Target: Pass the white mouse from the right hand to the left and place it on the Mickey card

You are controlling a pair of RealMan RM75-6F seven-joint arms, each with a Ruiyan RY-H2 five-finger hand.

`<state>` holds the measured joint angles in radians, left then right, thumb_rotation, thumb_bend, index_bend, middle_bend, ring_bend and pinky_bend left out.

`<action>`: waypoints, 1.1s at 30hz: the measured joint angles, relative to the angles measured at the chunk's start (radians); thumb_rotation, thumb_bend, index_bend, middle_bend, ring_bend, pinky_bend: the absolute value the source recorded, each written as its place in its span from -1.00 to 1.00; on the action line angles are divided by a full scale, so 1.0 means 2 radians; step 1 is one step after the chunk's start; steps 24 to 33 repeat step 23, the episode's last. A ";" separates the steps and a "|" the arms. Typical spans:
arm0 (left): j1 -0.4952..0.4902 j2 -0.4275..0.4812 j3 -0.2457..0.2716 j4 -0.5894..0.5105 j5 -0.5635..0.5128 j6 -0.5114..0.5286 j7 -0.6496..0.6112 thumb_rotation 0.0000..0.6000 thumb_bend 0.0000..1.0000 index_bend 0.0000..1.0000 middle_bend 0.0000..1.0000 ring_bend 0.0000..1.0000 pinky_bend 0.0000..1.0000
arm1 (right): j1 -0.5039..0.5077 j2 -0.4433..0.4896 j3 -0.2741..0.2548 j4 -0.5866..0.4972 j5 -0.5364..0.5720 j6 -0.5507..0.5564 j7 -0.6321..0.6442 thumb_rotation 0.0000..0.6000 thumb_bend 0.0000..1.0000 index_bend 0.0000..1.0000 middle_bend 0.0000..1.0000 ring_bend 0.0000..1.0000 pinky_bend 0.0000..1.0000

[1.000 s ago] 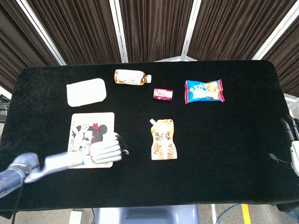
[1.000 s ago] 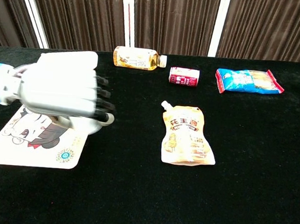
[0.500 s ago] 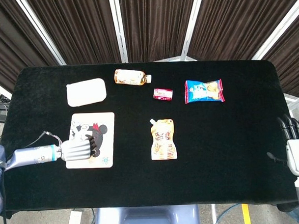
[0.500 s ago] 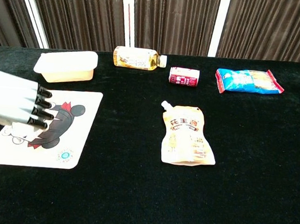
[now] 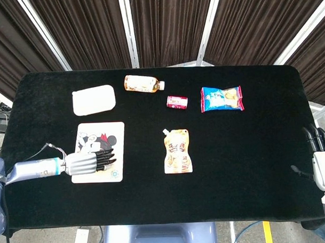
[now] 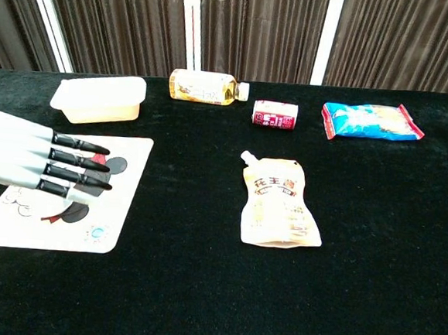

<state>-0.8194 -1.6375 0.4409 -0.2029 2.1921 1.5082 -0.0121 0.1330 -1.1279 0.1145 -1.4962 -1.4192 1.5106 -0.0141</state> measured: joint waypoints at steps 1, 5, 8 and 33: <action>0.001 0.003 -0.002 -0.003 -0.004 0.003 0.003 1.00 -1.00 -1.00 -1.00 -1.00 -1.00 | 0.000 0.001 0.000 -0.001 -0.001 0.001 0.001 1.00 -1.00 -1.00 -1.00 -1.00 -1.00; 0.007 0.017 -0.022 -0.024 -0.030 0.024 0.008 1.00 -1.00 -1.00 -1.00 -1.00 -1.00 | -0.002 0.004 0.000 -0.004 -0.006 0.002 0.005 1.00 -1.00 -1.00 -1.00 -1.00 -1.00; 0.017 0.029 -0.051 -0.051 -0.064 0.045 0.004 1.00 -1.00 -1.00 -1.00 -1.00 -1.00 | -0.003 0.006 -0.001 -0.007 -0.011 0.004 0.010 1.00 -1.00 -1.00 -1.00 -1.00 -1.00; 0.139 0.158 -0.145 -0.556 -0.297 0.031 0.066 1.00 -1.00 -1.00 -1.00 -1.00 -1.00 | -0.010 0.021 -0.007 -0.019 -0.044 0.018 0.037 1.00 -1.00 -1.00 -1.00 -1.00 -1.00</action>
